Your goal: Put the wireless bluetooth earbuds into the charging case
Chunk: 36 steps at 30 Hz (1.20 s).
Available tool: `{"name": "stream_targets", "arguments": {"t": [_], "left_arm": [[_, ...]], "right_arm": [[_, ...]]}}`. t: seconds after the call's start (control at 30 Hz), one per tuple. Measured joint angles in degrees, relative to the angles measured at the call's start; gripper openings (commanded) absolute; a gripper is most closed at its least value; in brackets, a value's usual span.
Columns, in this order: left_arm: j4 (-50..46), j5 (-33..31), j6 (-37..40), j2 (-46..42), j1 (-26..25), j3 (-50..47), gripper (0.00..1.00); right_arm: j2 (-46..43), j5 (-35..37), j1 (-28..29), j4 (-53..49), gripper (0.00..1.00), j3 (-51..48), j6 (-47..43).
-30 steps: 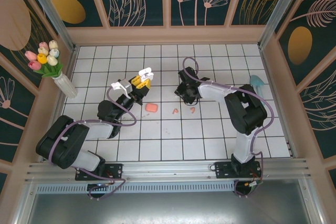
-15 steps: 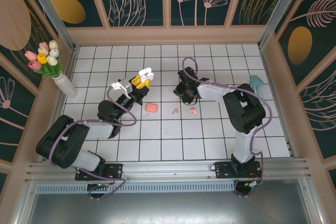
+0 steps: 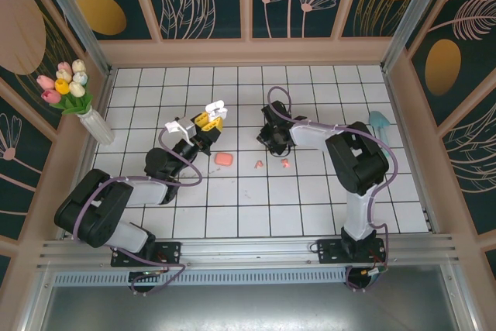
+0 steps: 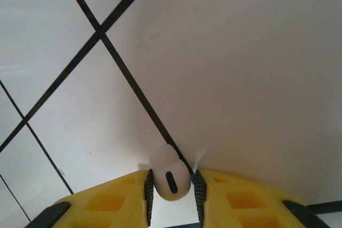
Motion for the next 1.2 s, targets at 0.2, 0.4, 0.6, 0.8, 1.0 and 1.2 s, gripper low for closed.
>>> {"name": "stream_targets", "arguments": {"t": [0.2, 0.4, 0.6, 0.8, 1.0, 1.2], "left_arm": [[0.0, 0.0, 0.0, 0.0, 0.0, 0.0, 0.00], [0.0, 0.0, -0.1, 0.1, 0.0, 0.0, 0.00], [0.0, 0.0, -0.1, 0.2, 0.0, 0.0, 0.00], [0.0, 0.0, -0.1, 0.2, 0.0, 0.0, 0.00], [0.0, 0.0, -0.1, 0.2, 0.0, 0.0, 0.00], [0.0, 0.0, -0.1, 0.1, 0.0, 0.0, 0.00]], "right_arm": [[0.2, 0.6, 0.0, 0.2, 0.22, 0.1, -0.3], [0.2, 1.5, 0.1, 0.5, 0.11, 0.4, -1.4], [0.2, 2.7, 0.1, 0.5, 0.07, 0.5, -4.3], [-0.6, 5.5, 0.4, 0.1, 0.07, 0.5, -9.4], [-4.5, 8.3, 1.1, -1.7, 0.07, 0.5, -13.6], [-8.0, 10.6, 1.9, -3.0, 0.08, 0.2, -17.0]]}}
